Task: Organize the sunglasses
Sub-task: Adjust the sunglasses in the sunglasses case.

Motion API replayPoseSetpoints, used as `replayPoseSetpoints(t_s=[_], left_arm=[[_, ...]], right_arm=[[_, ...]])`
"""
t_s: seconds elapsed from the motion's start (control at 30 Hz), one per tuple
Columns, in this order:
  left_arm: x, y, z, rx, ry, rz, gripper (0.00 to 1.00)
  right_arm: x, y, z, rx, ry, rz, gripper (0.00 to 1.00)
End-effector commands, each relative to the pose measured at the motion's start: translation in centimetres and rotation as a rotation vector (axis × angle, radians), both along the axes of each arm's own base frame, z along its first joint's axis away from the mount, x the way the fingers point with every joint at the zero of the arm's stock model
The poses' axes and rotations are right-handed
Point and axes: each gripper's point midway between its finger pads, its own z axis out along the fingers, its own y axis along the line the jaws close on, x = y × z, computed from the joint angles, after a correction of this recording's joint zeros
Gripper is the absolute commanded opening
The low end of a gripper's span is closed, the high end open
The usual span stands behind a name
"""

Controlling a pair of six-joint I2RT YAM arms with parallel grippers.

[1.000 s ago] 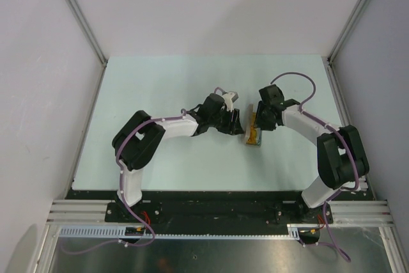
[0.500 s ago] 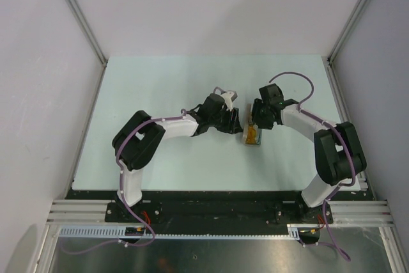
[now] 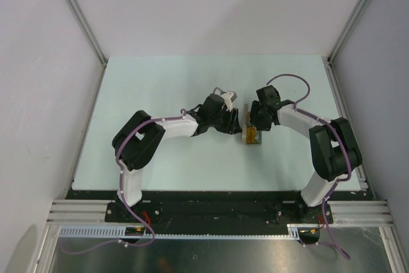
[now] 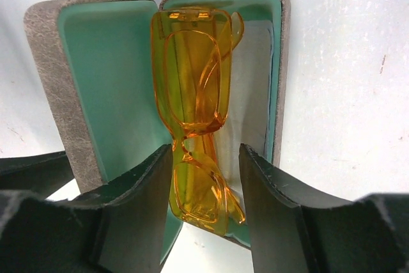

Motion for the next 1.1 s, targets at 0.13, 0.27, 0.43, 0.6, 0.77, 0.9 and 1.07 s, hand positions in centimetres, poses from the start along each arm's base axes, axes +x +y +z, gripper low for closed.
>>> replayPoseSetpoints(t_s=[0.13, 0.27, 0.43, 0.6, 0.77, 0.9, 1.07], left_arm=[[0.6, -0.7, 2.4, -0.046, -0.05, -0.011, 0.54], [0.5, -0.8, 2.4, -0.047, -0.048, -0.013, 0.54], [0.4, -0.7, 2.3, -0.045, -0.047, -0.017, 0.54], [0.4, -0.7, 2.3, -0.045, -0.045, -0.019, 0.55], [0.3, -0.7, 2.3, -0.045, -0.045, -0.02, 0.55], [0.4, -0.7, 2.2, -0.045, -0.041, -0.022, 0.55], [0.3, -0.8, 2.3, -0.047, -0.041, -0.025, 0.55]], right_arm=[[0.7, -0.9, 0.3, -0.046, -0.034, -0.045, 0.41], [0.8, -0.9, 0.8, -0.049, -0.05, -0.038, 0.4], [0.8, -1.1, 0.9, -0.067, -0.061, -0.001, 0.38], [0.6, -1.8, 0.6, -0.093, -0.049, 0.015, 0.34], [0.4, -2.2, 0.8, -0.115, -0.053, 0.04, 0.34], [0.2, -2.0, 0.4, -0.116, -0.041, 0.064, 0.35], [0.7, -1.2, 2.3, -0.08, -0.097, 0.065, 0.38]])
